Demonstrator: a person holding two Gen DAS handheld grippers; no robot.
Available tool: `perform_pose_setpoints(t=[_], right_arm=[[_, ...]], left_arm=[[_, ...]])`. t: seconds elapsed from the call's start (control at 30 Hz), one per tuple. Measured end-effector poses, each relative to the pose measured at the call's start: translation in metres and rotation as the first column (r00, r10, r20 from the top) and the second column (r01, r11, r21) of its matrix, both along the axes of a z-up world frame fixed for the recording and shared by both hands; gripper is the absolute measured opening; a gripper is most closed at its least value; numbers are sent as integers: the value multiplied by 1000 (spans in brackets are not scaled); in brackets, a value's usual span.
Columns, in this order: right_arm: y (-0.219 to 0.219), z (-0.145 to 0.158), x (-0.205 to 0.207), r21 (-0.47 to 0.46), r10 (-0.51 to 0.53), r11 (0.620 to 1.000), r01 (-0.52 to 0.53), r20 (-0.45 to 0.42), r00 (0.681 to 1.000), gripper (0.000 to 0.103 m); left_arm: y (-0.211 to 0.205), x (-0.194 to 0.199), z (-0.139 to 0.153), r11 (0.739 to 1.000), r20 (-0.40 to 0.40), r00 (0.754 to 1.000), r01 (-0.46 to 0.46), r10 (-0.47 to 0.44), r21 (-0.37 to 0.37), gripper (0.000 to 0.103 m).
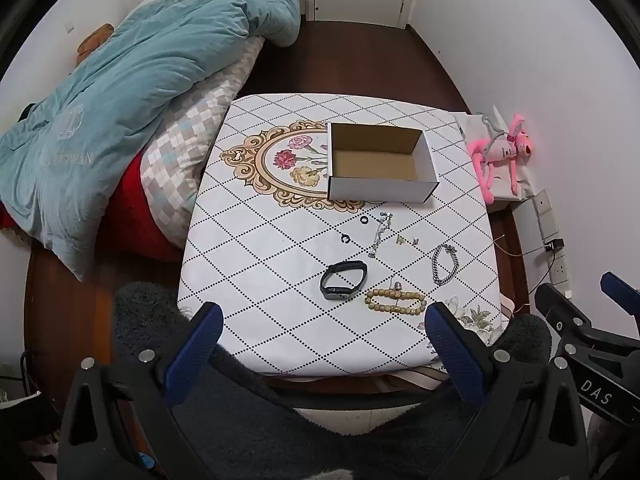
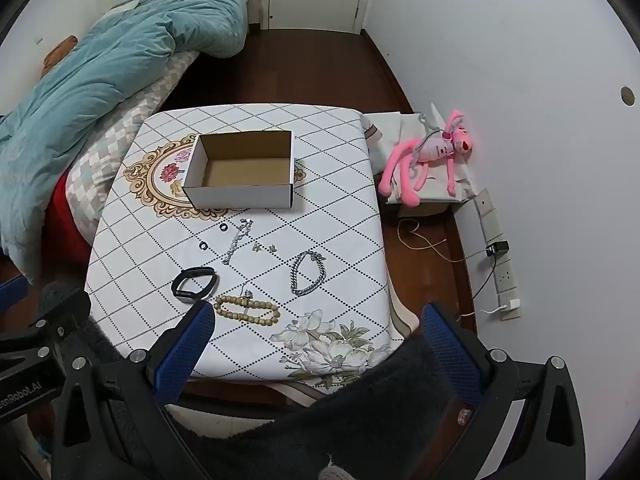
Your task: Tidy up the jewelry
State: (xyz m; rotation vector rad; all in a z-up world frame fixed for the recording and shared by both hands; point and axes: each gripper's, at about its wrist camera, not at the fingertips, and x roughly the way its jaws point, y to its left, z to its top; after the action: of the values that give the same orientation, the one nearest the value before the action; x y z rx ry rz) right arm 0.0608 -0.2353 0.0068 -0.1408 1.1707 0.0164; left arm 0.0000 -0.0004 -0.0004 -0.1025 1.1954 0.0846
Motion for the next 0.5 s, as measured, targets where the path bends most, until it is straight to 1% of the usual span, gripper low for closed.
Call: perform_pose_setpoints(t=[0.27, 0.47, 0.5], right_arm=[[0, 2, 0, -1, 1, 1000, -1, -6, 1000, 103], [-11, -2, -5, 1, -2, 1000, 2, 0, 1000, 103], [-6, 3, -5, 1, 0, 1000, 0, -1, 1000, 103]], left_arm=[[1, 1, -2, 1000, 3, 1000, 2, -2, 0, 103], [0, 1, -1, 1000, 5, 1000, 2, -2, 1, 103], [0, 1, -2, 1000, 6, 1000, 3, -3, 1, 103]])
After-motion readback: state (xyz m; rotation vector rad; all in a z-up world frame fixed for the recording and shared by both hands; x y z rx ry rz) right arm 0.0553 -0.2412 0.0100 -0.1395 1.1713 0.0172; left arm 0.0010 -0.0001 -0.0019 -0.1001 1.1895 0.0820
